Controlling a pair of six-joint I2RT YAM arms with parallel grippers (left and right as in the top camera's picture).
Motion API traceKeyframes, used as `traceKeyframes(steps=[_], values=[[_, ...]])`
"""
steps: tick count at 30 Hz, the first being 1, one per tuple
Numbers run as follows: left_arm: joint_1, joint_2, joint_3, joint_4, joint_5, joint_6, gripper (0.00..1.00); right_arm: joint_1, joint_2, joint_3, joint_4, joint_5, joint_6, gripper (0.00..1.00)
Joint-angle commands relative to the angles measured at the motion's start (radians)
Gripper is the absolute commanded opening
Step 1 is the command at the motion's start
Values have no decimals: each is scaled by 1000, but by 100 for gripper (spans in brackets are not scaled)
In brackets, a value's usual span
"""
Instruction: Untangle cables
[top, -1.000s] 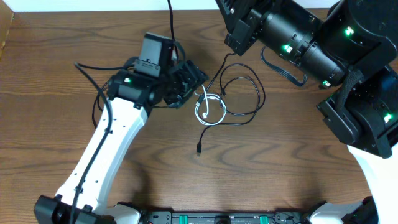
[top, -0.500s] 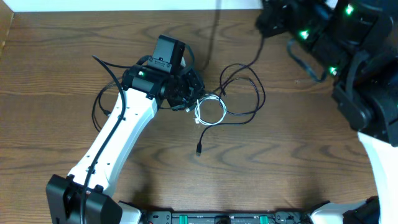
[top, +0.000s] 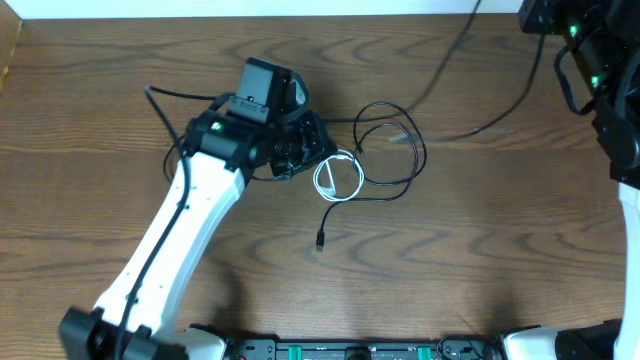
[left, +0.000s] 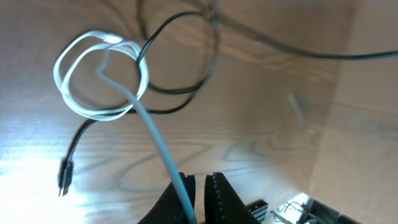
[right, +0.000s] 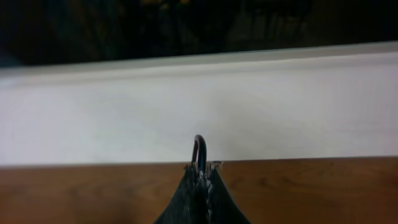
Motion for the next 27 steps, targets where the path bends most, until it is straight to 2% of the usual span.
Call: traceKeyframes(steps=[1,5,9,11,13,15,17,21,27], values=[[8,-75,0,16,40,72,14,-5,-7,12,-25,-84,-121,1],[-1,-95,0,0,41,60,14,-3,8,11,-37,-93,-48,1],[-31,-82,0,-50,40,46,16,-3,19,11,10,-192,21,1],[-52,-69,0,-57,40,46,29,-3,24,11,40,-238,44,1],[-72,-53,0,-55,39,46,48,-2,31,11,60,-253,80,1],[-88,-37,0,-52,35,47,72,-2,38,11,69,-271,117,1],[-92,-23,0,-53,33,47,80,-2,47,11,76,-303,131,1],[-71,-14,0,-46,16,47,82,-2,66,11,76,-405,131,1],[41,-39,0,-45,18,46,82,1,96,11,77,-521,131,1]])
